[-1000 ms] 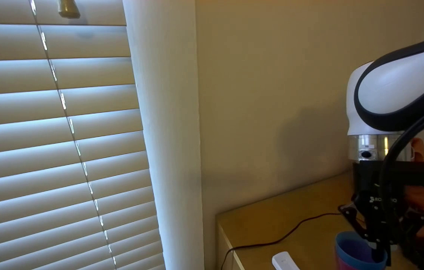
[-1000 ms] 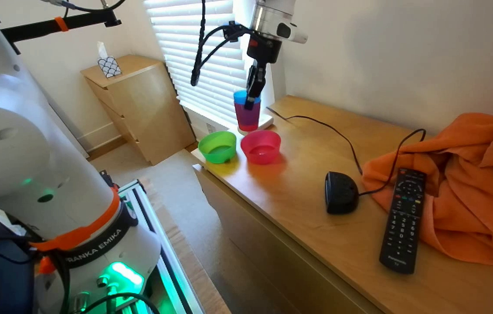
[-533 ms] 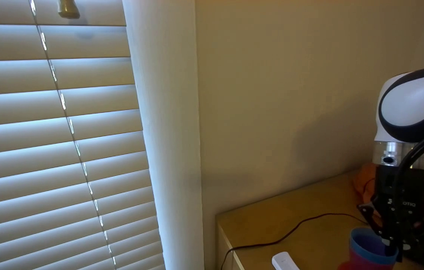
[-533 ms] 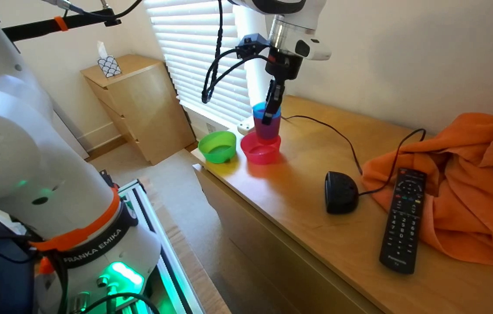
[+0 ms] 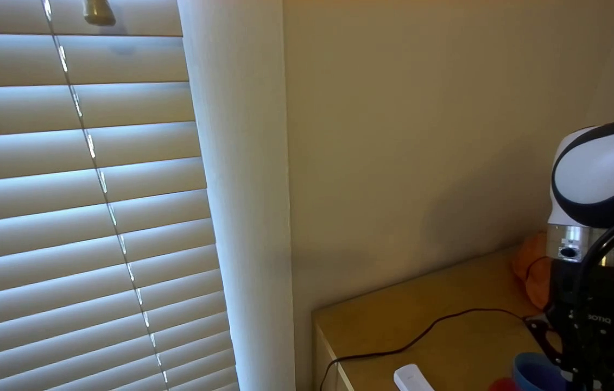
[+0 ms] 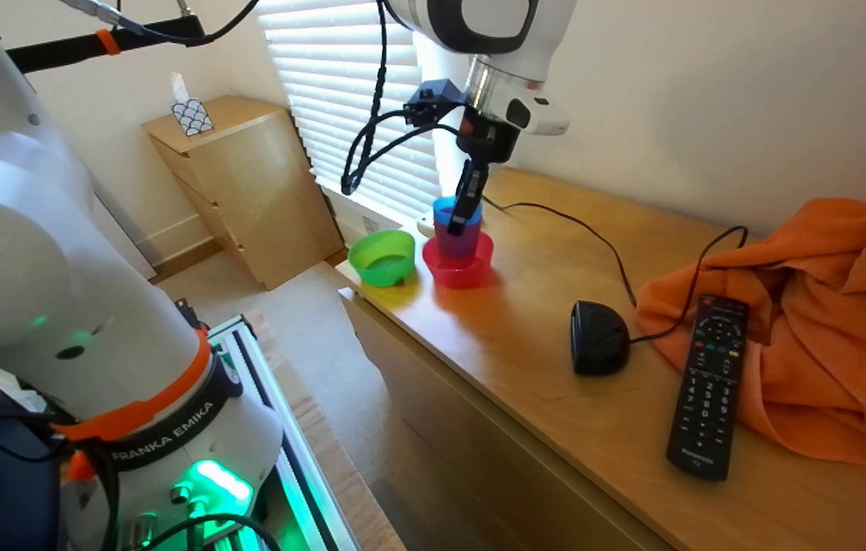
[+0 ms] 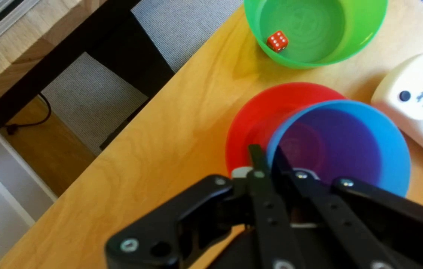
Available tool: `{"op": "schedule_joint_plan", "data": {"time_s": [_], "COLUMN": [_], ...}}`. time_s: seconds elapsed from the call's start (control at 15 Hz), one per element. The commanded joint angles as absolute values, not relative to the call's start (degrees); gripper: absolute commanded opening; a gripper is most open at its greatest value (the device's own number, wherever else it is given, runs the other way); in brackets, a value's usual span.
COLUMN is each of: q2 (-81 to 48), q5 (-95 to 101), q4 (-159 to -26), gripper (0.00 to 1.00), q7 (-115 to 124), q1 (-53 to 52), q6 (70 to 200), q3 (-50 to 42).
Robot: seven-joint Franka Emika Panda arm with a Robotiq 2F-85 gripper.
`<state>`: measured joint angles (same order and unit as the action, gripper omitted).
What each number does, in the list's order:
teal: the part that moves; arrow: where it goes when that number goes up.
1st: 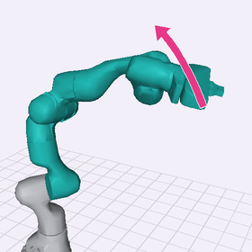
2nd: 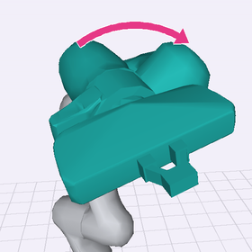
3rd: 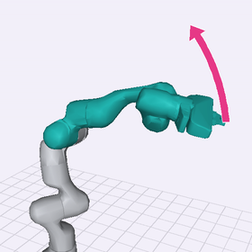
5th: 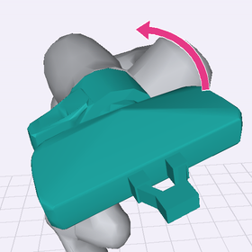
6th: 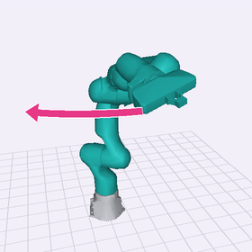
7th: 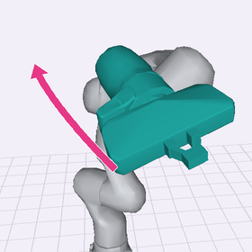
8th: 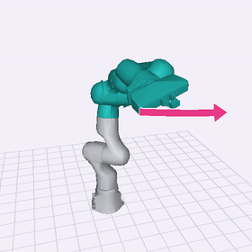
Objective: Place the stacked cups in the pink bowl
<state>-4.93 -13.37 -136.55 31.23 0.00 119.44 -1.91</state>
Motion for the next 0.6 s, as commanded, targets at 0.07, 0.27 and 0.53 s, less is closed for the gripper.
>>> {"op": "schedule_joint_plan", "data": {"time_s": [0.07,0.27,0.53], "q2": [-5.33,-4.22,8.44], "q5": [-17.07,-17.19,-12.35], "q4": [-139.37,-140.25,-146.18], "gripper": [0.32,0.47,0.77], "q7": [30.18,30.14,32.62], "q1": [0.2,0.33,1.75], "q6": [123.42,123.55,123.02], "q3": [-1.76,-2.0,-3.93]}}
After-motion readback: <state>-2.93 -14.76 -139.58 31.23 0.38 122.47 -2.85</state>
